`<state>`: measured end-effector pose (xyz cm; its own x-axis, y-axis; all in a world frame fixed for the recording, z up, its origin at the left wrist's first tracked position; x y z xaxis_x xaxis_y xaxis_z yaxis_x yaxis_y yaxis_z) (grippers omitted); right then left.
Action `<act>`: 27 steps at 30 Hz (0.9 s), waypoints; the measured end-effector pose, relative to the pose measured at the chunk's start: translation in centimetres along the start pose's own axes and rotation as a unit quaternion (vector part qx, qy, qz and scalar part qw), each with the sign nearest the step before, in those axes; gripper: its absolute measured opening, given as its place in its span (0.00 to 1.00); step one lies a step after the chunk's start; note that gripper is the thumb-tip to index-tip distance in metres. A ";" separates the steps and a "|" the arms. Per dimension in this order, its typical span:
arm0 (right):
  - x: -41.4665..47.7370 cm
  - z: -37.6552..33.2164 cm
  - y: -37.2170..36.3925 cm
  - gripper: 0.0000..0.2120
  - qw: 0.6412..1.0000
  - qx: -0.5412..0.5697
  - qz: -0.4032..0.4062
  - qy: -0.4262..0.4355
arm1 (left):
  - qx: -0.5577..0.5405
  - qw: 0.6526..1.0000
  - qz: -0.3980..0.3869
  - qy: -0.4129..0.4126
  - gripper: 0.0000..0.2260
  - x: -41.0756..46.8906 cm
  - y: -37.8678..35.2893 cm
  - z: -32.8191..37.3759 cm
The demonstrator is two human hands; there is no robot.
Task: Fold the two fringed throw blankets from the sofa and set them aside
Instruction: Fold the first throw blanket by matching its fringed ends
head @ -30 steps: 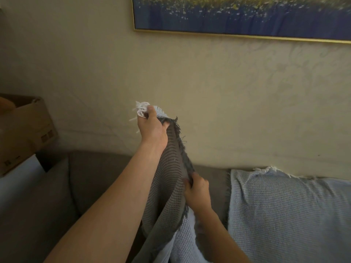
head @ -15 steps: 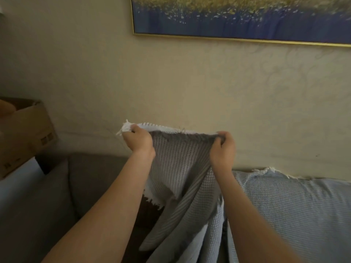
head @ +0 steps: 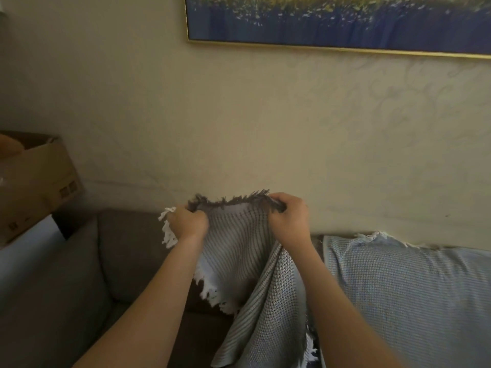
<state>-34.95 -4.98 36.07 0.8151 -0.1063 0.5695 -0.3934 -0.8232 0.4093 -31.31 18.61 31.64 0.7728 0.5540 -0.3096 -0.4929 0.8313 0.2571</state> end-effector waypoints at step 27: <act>-2.7 1.3 -2.3 0.08 0.962 0.225 -0.138 -0.075 | 0.166 0.880 -0.364 -0.257 0.16 -7.5 -1.3 -0.4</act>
<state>-35.64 -3.51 32.67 0.9273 0.0994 0.3610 0.0433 -0.9861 0.1602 -36.56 13.39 33.28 0.9561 -0.2847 -0.0698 0.2854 0.8504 0.4419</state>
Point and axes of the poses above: each hand's wrist, its own x-axis towards the middle knuckle, its own y-axis out of the back of the hand, z = x × y, the point moved 3 cm from there along x, towards the middle knuckle, and after that the axes turned 11 degrees about y, right-handed, at the moved point
